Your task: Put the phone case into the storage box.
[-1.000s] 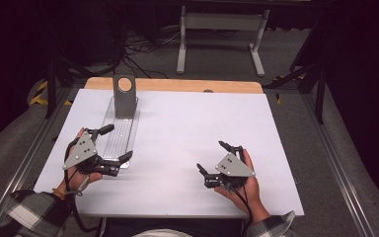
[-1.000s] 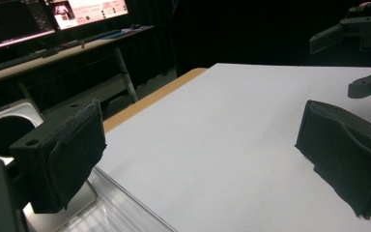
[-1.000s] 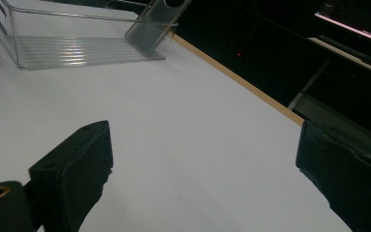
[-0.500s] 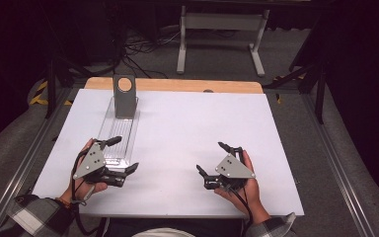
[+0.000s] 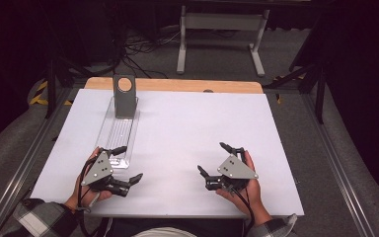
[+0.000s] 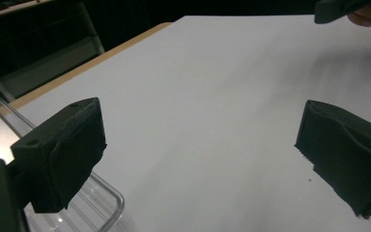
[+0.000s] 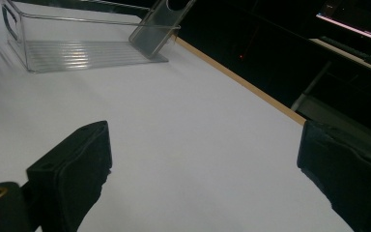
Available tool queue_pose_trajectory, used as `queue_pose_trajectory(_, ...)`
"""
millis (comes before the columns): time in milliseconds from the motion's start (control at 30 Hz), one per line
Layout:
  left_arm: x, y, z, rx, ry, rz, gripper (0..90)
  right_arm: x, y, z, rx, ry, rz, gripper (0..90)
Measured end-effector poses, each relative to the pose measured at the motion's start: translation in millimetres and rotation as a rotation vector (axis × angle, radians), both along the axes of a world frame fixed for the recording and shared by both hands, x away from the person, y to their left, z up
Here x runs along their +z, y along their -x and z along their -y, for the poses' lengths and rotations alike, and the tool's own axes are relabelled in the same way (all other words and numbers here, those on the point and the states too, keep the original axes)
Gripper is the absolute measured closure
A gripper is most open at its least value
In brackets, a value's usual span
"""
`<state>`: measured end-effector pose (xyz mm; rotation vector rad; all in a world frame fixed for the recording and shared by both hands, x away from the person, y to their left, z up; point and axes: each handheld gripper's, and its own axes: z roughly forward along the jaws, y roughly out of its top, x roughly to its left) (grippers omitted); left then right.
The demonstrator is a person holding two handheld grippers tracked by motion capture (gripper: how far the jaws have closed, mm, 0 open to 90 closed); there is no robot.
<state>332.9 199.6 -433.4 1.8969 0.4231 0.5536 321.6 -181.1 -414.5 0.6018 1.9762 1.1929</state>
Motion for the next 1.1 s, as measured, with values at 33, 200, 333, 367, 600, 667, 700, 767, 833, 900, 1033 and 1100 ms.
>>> queue_pose_trajectory(33, -0.2, -1.1, -0.3, -0.008, -0.012, 0.005, 3.8, -0.5, 0.8, 0.6, -0.001, 0.0, -0.004, 5.5)
queue_pose_trajectory(200, -2.1, -5.7, 0.0, -0.037, -0.011, -0.018, 3.5, -1.4, 3.2, 2.5, -0.007, 0.006, -0.004, 5.5)
queue_pose_trajectory(333, -1.8, -7.6, -0.3, -0.029, -0.005, -0.026, 3.4, -2.9, 3.8, 3.2, -0.01, 0.012, -0.01, 5.5)
queue_pose_trajectory(367, -2.0, -7.3, -0.2, -0.024, -0.001, -0.031, 3.6, -2.9, 4.0, 3.4, -0.012, 0.014, -0.009, 5.5)
queue_pose_trajectory(600, 1.0, -6.6, -1.8, -0.029, 0.001, -0.013, 3.9, -4.7, 4.0, 3.5, -0.016, 0.025, -0.016, 5.5)
queue_pose_trajectory(667, 1.2, -6.6, -3.2, -0.033, -0.006, -0.015, 3.9, -4.2, 4.2, 2.8, -0.018, 0.026, -0.013, 5.5)
queue_pose_trajectory(700, 1.6, -6.0, -3.5, -0.032, 0.002, -0.014, 3.8, -3.8, 4.5, 2.4, -0.018, 0.023, -0.009, 5.5)
queue_pose_trajectory(767, 3.2, -5.6, -5.3, -0.03, 0.014, -0.007, 3.8, -4.5, 4.4, 1.2, -0.02, 0.031, -0.011, 5.5)
queue_pose_trajectory(833, 3.9, -6.4, -6.8, -0.03, 0.01, -0.006, 3.9, -4.8, 4.4, 0.6, -0.02, 0.033, -0.015, 5.5)
queue_pose_trajectory(900, 4.0, -6.5, -7.0, -0.031, 0.008, -0.006, 3.8, -4.7, 4.8, 0.1, -0.022, 0.033, -0.011, 5.5)
queue_pose_trajectory(1033, 4.5, -6.7, -7.0, -0.03, 0.009, -0.009, 3.8, -5.5, 4.3, 0.0, -0.02, 0.038, -0.017, 5.5)
queue_pose_trajectory(1100, 4.6, -7.2, -7.0, -0.029, 0.005, -0.004, 3.9, -6.0, 4.5, -0.1, -0.017, 0.04, -0.018, 5.5)
